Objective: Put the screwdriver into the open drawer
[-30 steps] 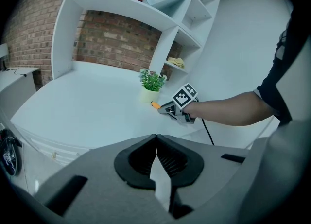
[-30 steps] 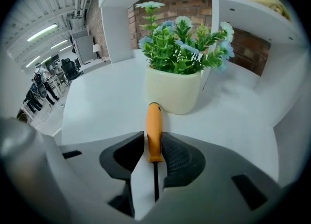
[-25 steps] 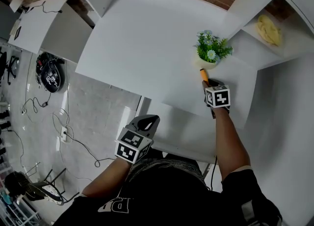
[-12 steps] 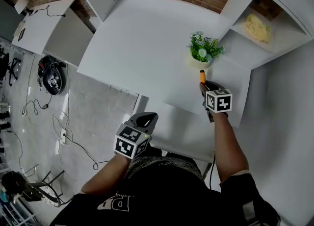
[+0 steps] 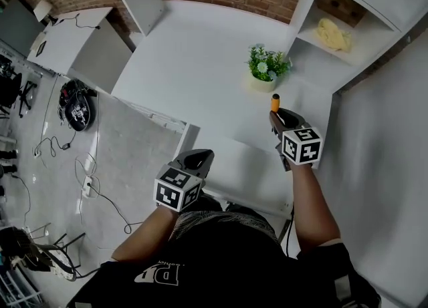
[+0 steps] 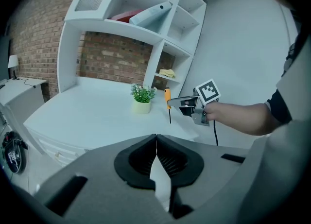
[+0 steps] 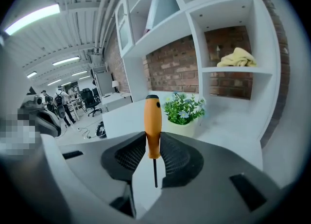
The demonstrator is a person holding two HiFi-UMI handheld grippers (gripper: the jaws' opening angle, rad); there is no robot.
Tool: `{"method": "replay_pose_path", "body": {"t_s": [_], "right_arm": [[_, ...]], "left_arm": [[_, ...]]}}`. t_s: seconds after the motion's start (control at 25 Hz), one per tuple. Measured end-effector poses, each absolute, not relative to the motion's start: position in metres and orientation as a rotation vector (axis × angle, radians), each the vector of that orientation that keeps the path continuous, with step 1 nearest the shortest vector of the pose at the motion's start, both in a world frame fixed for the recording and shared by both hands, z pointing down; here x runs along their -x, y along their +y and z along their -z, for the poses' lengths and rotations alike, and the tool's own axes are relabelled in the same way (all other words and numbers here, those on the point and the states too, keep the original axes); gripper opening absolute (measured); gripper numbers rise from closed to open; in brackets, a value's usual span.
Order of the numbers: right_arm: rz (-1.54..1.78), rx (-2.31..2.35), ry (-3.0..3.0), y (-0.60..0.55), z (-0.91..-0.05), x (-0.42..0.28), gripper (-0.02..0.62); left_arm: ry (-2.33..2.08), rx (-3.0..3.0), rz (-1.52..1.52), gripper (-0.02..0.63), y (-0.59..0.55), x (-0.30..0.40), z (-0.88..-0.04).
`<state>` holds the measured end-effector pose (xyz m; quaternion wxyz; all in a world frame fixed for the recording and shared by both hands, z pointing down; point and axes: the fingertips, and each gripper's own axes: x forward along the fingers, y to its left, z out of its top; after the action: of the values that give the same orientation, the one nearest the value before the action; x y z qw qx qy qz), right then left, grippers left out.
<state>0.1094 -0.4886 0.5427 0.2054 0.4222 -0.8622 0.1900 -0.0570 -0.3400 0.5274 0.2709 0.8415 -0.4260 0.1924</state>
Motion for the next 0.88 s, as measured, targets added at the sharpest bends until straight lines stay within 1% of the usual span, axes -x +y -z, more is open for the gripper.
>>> {"method": "replay_pose_path", "body": {"t_s": [0.16, 0.36, 0.68, 0.88], "right_arm": [[-0.436, -1.111, -2.449, -0.455, -0.521, -0.111, 0.095], [-0.374, -1.020, -2.456, -0.410, -0.522, -0.112, 0.095], [-0.417, -0.922, -2.397, -0.345, -0.565, -0.121, 0.095], [-0.383, -0.837, -2.293, -0.311, -0.615, -0.127, 0.095]], "left_arm": [[-1.199, -2.270, -0.496, 0.018, -0.322, 0.049, -0.519], [-1.240, -2.256, -0.478, 0.018, -0.302, 0.044, -0.517], [-1.190, -2.274, -0.547, 0.018, -0.284, 0.026, -0.525], [-1.163, -2.281, -0.571, 0.018, -0.281, 0.021, -0.533]]}}
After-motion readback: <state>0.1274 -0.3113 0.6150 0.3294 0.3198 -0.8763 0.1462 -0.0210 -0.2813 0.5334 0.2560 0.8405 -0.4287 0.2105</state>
